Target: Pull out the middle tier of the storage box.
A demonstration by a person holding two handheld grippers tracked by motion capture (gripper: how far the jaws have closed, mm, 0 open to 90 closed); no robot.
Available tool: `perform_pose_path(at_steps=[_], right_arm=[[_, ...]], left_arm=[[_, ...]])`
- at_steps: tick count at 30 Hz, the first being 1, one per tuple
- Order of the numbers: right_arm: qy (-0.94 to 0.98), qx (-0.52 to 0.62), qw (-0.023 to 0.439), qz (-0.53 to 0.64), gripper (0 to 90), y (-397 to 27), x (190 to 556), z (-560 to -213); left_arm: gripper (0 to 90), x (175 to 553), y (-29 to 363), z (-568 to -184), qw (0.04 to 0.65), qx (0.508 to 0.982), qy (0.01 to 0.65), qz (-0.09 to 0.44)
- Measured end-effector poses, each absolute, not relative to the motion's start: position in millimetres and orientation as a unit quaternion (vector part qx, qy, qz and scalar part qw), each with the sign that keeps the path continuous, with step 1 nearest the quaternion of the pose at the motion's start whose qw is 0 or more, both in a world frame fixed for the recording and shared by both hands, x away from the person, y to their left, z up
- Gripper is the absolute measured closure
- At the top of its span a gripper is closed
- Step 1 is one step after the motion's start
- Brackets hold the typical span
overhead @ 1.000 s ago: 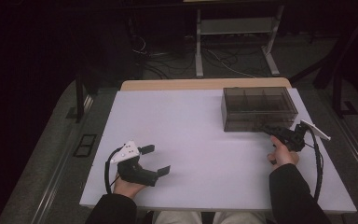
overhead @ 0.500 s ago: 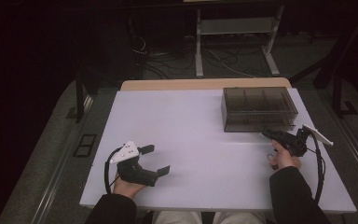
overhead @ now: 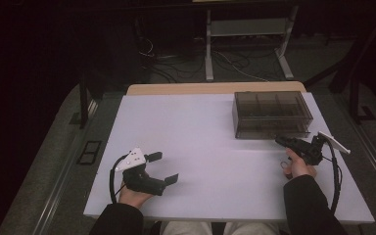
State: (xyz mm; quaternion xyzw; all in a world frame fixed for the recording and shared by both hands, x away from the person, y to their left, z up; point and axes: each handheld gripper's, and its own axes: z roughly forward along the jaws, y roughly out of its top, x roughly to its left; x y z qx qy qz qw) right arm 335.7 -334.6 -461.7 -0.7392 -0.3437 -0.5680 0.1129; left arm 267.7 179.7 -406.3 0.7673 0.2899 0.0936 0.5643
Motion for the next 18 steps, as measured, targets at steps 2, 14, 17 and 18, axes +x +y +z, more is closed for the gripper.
perform_pose_path(at_steps=[2,14,17,18], right_arm=[[-0.344,-0.739,0.113,-0.568,79.8,-334.7,335.7,-461.8],[-0.345,-0.739,0.113,-0.568,79.6,-334.7,335.4,-461.8],[-0.343,-0.744,0.105,-0.564,78.8,-333.5,333.5,-459.8],[-0.344,-0.746,0.102,-0.561,78.1,-332.8,332.6,-458.2]], left_arm=[[0.2,267.6,179.7,-406.1,0.565,0.767,0.289,0.094],[0.2,267.4,180.0,-406.1,0.564,0.768,0.289,0.093],[0.2,267.3,180.1,-406.1,0.564,0.768,0.290,0.093],[0.2,267.7,180.1,-406.4,0.562,0.770,0.288,0.093]])
